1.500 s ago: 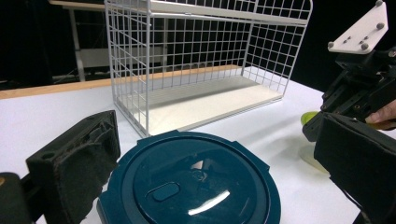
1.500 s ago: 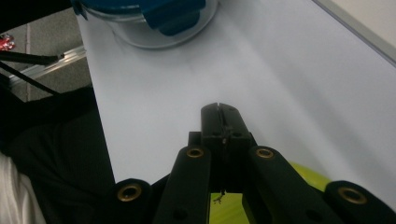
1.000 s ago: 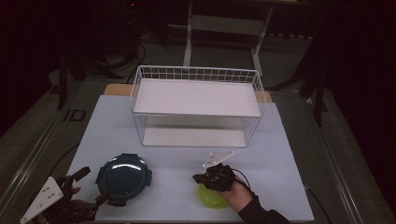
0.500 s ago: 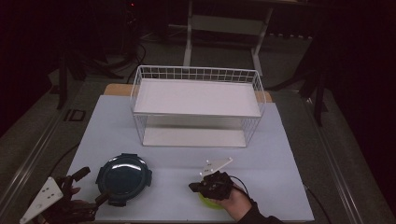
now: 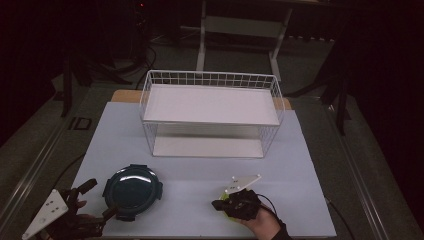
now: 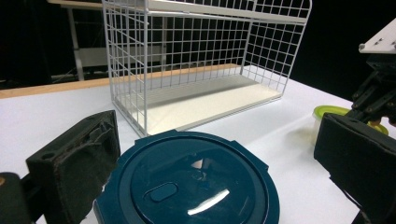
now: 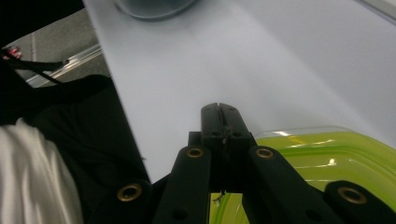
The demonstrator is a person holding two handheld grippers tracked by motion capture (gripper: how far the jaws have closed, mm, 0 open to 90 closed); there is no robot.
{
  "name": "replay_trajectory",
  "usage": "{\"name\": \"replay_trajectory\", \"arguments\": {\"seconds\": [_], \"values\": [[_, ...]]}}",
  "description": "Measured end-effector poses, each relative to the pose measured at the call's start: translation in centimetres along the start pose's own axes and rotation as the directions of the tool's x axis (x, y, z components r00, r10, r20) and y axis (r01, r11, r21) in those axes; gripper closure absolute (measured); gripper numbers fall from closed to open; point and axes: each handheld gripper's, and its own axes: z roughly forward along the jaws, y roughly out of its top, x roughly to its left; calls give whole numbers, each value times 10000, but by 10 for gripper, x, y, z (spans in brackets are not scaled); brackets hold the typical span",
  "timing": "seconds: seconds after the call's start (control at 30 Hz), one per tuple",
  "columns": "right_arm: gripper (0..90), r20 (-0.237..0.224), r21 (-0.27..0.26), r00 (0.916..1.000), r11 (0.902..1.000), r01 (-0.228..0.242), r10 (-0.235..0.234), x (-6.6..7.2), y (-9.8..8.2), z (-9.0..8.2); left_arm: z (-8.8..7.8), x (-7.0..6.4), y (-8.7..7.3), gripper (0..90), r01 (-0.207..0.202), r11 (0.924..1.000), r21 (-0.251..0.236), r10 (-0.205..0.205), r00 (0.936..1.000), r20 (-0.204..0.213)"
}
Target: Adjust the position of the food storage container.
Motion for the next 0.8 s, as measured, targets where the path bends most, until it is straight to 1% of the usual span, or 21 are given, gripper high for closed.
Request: {"name": "replay_trajectory", "arguments": {"seconds": [0.13,0.17,0.27,0.37,0.43,0.5,0.57,0.67,0.8], "values": [[900,497,-60,9982,9995,-321,324,-15,-7,-11,0,0,0,0,-20,10000,23,20,10000,14],[900,657,-121,9968,9989,-454,461,-20,-9,-16,1,0,0,0,-13,10000,27,13,10000,19],[900,930,-285,9920,9961,-831,854,-32,-16,-26,1,0,0,0,0,10000,31,0,10000,23],[900,1146,-523,9868,9926,-1092,1146,-39,-19,-35,2,-1,0,0,-21,10000,46,21,10000,32],[900,1218,-686,9842,9903,-1210,1287,-41,-20,-40,2,-1,0,0,-10,10000,47,10,10000,39],[900,1169,-790,9845,9894,-1218,1306,-38,-20,-43,2,-1,0,0,-17,10000,43,17,10000,36],[900,972,-783,9878,9903,-1146,1220,-33,-20,-42,2,-1,0,0,-19,10000,49,19,10000,37],[900,741,-601,9908,9922,-1089,1132,-24,-22,-36,1,-1,0,0,-19,10000,52,19,10000,34],[900,648,-344,9900,9918,-1231,1252,-20,-31,-33,1,0,0,0,-8,10000,40,8,10000,21]]}}
